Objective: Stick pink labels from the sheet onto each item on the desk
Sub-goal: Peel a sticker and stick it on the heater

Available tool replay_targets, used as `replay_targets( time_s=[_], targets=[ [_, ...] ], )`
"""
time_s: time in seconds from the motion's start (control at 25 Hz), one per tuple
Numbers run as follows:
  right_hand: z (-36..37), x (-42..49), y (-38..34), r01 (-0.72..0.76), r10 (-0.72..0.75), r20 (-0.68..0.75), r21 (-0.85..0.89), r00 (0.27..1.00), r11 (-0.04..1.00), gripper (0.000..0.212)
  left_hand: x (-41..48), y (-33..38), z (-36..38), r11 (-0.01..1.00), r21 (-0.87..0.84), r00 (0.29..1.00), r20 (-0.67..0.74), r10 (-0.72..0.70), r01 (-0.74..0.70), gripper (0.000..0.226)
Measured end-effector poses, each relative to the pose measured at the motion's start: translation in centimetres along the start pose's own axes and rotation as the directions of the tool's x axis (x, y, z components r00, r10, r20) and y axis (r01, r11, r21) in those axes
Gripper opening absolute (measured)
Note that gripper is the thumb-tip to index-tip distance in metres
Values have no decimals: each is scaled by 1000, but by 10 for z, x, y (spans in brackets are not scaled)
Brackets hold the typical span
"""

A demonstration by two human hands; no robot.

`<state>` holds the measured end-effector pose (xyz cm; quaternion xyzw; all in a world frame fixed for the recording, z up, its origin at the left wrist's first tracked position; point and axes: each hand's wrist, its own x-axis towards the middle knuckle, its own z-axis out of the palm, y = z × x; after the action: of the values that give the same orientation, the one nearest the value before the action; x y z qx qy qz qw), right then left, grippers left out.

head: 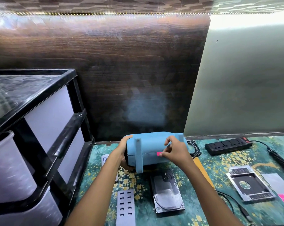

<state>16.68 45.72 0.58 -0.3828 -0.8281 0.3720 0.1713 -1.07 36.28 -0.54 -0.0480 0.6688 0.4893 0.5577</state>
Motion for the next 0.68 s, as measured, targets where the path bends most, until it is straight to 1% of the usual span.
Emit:
replay_targets(
  time_s=[0.16,0.32,0.4,0.48,0.56,0.64,0.68],
  targets=[
    [3,5,-3,-12,13,12,-42,1000,999,47,2,0,-2,1000,4,1000,-2,5,-5,55],
    [7,7,-4,-84,81,-42,-50,996,995,50,5,-2,-5,1000,-1,1000,18,-18,18,55],
    [6,6,-3,-100,99,-83,-9,992,995,53,7,-2,-6,1000,18,1000,22,-22,22,60],
    [7,2,-2,-53,56,-159,25,986,998,56,5,-2,-6,999,24,999,22,-33,32,59],
    [9,-2,1,30,-33,-278,-14,960,999,51,5,-3,-6,999,21,999,27,-33,32,58],
    [12,-7,4,66,-104,-431,-101,897,993,43,5,-2,-6,999,13,999,24,-35,35,58],
    [14,-8,6,38,-97,-501,-127,860,991,43,6,-3,-6,1000,-1,1000,20,-15,15,56]
  ],
)
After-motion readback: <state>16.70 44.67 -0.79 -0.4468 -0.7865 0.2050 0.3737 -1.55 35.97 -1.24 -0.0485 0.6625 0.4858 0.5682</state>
